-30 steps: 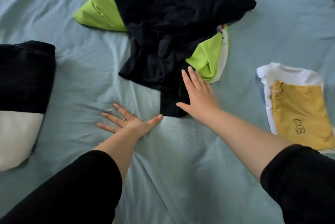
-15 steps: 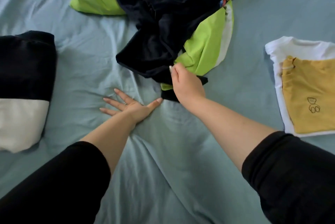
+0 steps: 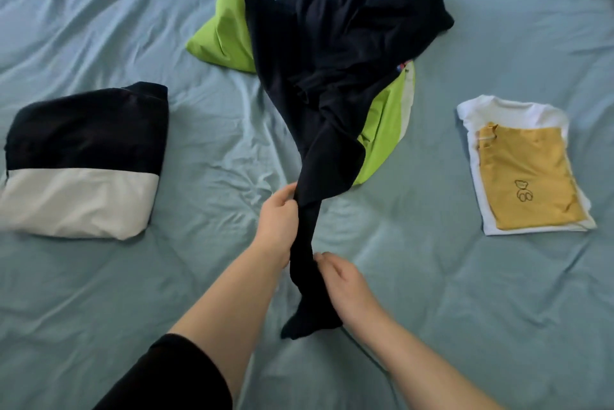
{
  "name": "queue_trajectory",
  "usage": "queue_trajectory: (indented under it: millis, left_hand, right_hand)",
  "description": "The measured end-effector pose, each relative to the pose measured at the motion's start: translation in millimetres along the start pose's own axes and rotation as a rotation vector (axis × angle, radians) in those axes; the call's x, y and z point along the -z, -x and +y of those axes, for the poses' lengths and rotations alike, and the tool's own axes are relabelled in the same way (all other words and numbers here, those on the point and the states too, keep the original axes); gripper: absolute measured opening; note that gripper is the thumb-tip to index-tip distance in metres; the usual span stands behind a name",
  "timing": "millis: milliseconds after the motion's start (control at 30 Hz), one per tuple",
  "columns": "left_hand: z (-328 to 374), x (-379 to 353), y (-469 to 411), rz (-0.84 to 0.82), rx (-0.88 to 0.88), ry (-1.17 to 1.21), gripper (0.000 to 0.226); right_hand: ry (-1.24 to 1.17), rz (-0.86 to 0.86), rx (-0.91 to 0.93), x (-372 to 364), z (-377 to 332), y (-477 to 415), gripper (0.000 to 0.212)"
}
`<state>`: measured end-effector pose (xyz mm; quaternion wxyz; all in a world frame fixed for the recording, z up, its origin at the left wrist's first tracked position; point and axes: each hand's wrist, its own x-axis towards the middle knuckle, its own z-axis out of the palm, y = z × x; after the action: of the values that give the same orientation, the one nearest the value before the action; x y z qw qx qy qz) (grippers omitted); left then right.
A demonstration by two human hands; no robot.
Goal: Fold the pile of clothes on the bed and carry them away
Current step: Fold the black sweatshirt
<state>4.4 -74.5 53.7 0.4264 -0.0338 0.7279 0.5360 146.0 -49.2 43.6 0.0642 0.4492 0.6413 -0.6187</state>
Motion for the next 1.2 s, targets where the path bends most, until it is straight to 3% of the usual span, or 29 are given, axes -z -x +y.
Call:
queue_trajectory:
  millis: [67,133,267,333,433,500,633,700,800,933,1000,1100,1200]
  left_hand:
    - [4,5,18,0.04,-0.031,-0.051,0.039]
    - [7,10,40,0.029,-0.066,-0.14,0.029]
    - [11,18,88,-0.193,-0.04,-0.246,0.042]
    - [9,23,107,-0.251,0.02,-0.216,0.042]
    - [21,35,119,-0.21,0.114,-0.084,0.032]
    - [34,38,118,-0.227,0.194,0.07,0.038]
    - [50,15,106,-0.268,0.252,0.372,0.045]
    - [49,1,106,-0.161,0.29,0.517,0.038]
    - [33,-5,123,-0.023,0.267,0.493,0.043]
    - [15,3,165,-0.046,0.194,0.384,0.038]
    - [12,7,188,-0.09,0.144,0.301,0.034]
    - [17,9,222,-0.212,0.087,0.216,0.032]
    - [27,18,244,-0.239,0.013,0.095,0.042]
  right_hand:
    - [-0.238,0.054,-0.118,14,-15,7,0.037]
    - [-0.478,0.097,-0.203,27,-35,4,0.046]
    - [-0.894,0.104,-0.321,34,-90,-13,0.046]
    - [-0.864,0.206,-0.372,30,-107,-16,0.035]
    - [-0.777,0.275,-0.357,28,-109,-2,0.016]
    - [-0.763,0.219,-0.363,32,-103,23,0.009]
    - [-0.666,0.047,-0.461,41,-83,87,0.013]
    - [-0.54,-0.034,-0.493,44,-70,118,0.015]
    - [-0.389,-0.079,-0.403,59,-53,150,0.014]
    - [-0.544,-0.161,-0.256,87,-45,159,0.066]
    - [-0.591,-0.252,-0.259,91,-51,156,0.079]
    - [-0.776,-0.365,-0.303,85,-68,147,0.066]
    - [-0.854,-0.205,-0.369,71,-76,140,0.052]
